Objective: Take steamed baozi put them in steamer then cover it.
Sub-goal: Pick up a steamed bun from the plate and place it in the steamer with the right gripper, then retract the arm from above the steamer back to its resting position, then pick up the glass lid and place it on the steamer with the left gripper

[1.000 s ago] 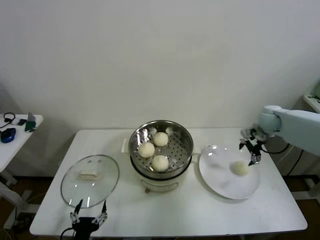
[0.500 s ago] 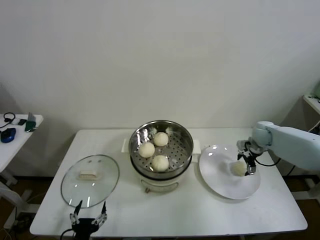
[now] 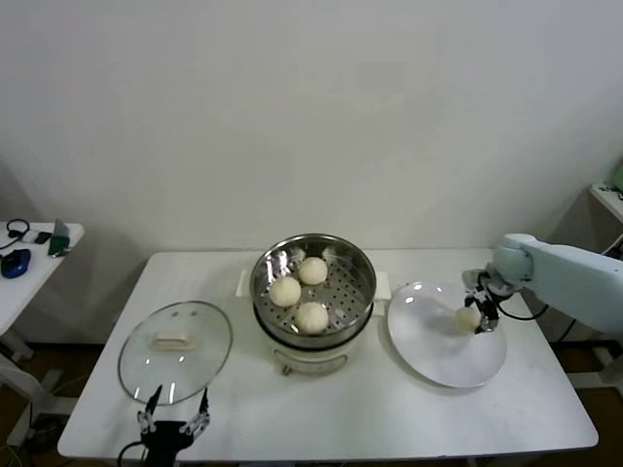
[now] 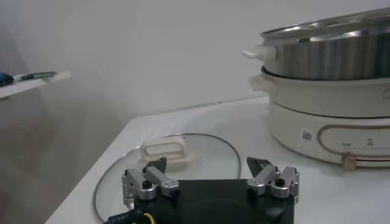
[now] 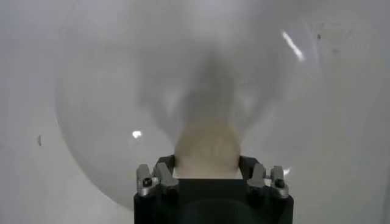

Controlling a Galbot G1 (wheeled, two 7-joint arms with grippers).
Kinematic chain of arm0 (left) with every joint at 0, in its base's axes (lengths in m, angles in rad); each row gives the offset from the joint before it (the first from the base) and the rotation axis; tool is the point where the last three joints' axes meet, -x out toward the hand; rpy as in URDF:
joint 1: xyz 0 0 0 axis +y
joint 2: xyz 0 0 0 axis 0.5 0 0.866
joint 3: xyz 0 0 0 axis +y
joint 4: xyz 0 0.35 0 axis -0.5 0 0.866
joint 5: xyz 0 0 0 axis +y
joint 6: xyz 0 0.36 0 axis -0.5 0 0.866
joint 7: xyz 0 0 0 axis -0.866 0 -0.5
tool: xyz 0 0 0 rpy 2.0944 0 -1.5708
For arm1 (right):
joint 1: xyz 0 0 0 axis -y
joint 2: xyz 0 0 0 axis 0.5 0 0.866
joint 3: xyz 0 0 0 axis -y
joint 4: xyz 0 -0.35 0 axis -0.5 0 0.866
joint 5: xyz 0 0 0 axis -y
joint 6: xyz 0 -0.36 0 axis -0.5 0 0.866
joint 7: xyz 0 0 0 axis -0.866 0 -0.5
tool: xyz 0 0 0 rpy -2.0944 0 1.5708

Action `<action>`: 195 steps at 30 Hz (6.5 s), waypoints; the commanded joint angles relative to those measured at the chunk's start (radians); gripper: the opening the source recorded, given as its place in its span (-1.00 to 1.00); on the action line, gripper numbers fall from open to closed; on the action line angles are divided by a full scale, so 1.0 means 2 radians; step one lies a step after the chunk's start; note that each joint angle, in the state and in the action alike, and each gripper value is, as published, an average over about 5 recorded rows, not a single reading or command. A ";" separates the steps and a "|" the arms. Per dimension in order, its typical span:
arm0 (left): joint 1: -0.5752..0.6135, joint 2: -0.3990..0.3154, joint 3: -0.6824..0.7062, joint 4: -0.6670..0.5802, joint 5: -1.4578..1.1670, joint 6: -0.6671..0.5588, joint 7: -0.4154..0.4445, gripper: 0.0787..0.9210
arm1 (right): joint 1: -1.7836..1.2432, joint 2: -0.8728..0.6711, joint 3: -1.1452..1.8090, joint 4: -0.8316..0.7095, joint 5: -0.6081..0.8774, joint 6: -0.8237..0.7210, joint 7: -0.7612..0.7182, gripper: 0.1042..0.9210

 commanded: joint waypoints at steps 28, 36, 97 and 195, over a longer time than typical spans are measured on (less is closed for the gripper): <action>-0.001 0.011 -0.004 -0.018 -0.008 0.007 0.006 0.77 | 0.207 0.254 -0.124 0.151 0.246 -0.104 0.044 0.43; -0.001 0.010 -0.008 -0.021 -0.012 0.008 0.005 0.77 | 0.159 0.262 -0.125 0.114 0.204 -0.102 0.049 0.43; -0.079 0.056 -0.013 0.005 0.227 -0.050 -0.057 0.77 | -0.976 0.111 1.093 0.309 0.183 0.264 0.349 0.76; -0.382 0.217 0.314 -0.085 0.601 0.398 0.121 -0.85 | -1.045 0.226 1.073 0.338 0.135 0.298 0.393 0.76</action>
